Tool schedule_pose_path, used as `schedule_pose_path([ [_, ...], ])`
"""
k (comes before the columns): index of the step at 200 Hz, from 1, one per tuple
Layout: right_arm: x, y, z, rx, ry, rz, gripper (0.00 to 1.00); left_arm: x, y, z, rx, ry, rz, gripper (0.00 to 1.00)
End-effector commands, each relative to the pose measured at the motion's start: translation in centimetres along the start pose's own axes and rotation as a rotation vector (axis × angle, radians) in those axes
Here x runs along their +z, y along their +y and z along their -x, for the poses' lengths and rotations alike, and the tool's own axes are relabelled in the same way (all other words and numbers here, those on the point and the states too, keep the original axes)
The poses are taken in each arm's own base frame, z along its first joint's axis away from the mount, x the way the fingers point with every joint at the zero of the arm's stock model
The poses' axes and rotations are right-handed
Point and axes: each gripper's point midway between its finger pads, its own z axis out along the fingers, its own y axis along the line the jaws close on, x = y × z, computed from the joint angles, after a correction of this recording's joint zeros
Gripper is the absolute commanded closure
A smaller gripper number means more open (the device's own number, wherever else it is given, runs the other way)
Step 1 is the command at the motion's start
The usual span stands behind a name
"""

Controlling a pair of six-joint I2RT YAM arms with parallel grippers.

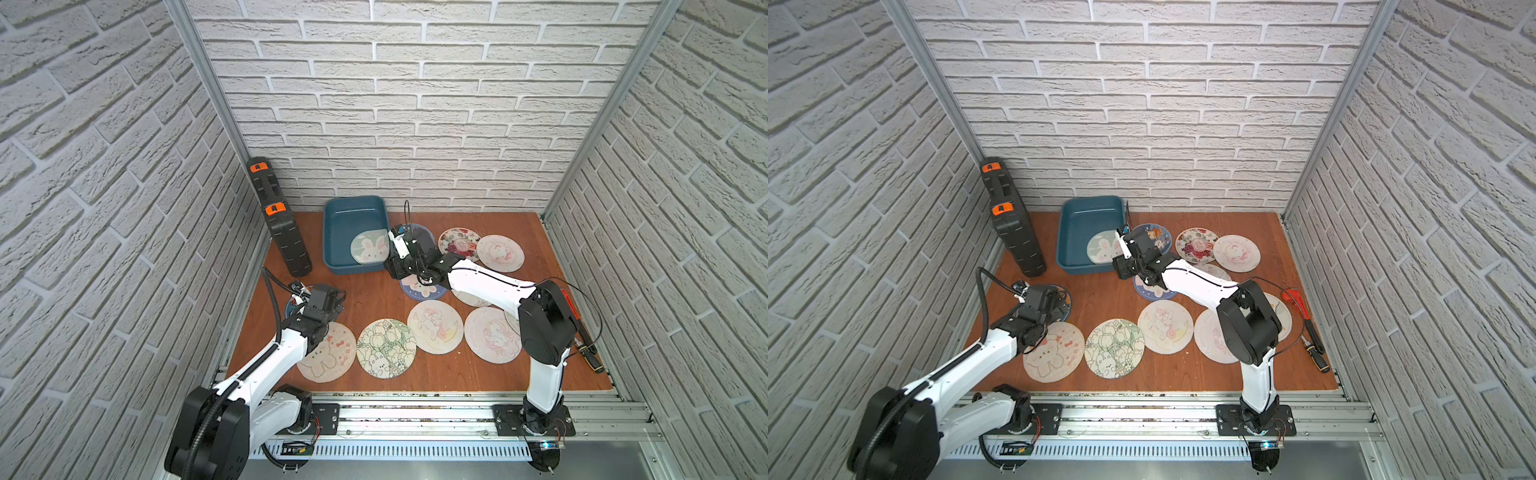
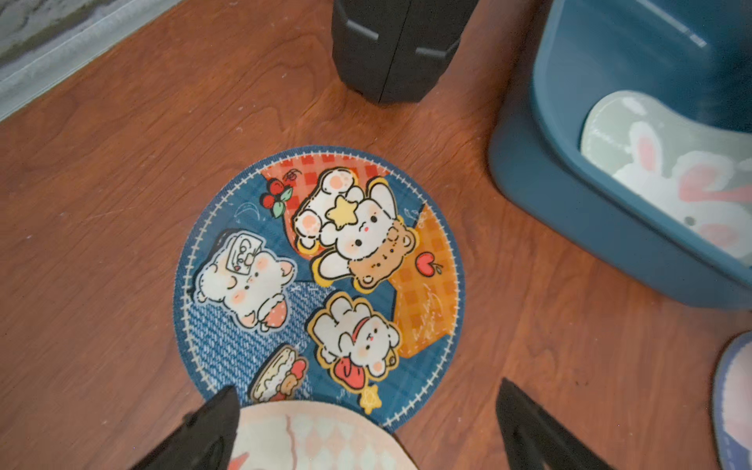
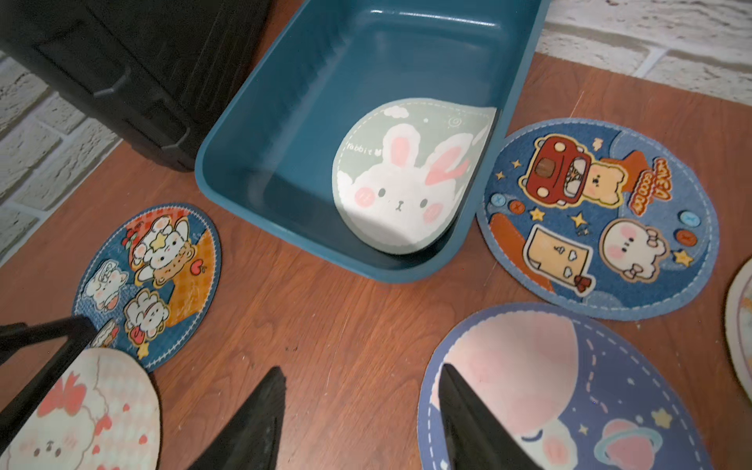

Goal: Put the coasters into the storage box
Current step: Pick up the coaster from the center of the board.

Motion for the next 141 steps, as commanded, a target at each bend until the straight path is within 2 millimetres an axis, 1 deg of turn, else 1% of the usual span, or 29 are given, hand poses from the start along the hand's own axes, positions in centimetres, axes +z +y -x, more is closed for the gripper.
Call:
schedule_pose_path([
  [1,-1.8,1.6,0.2,0.011,-0.028,0.062,0.41,0.5,0.3,-0.4,0.026,0.064,0.063,0.03],
  [25,-2.3,1.8,-1.7,0.02,-0.001,0.074,0.41,1.2,-0.3,-1.0,0.048,0.122,0.086,0.04],
  [48,-2.6,1.5,-3.6,0.034,0.029,0.072,0.41,1.3,-0.4,-2.3,0.064,0.185,0.108,0.05],
  [62,-2.6,1.2,-4.7,0.036,0.049,0.067,0.42,0.7,-0.7,-3.2,0.117,0.211,0.14,0.05],
  [86,-2.5,0.8,-6.2,0.035,0.079,0.056,0.42,-0.6,-0.1,-5.1,0.192,0.272,0.217,0.05],
  [117,-2.6,0.6,-7.6,0.037,0.101,0.062,0.42,-2.2,0.2,-7.1,0.212,0.304,0.246,0.05],
  [141,-2.6,0.6,-8.2,0.036,0.104,0.066,0.42,-2.4,-0.1,-8.6,0.203,0.329,0.238,0.05],
])
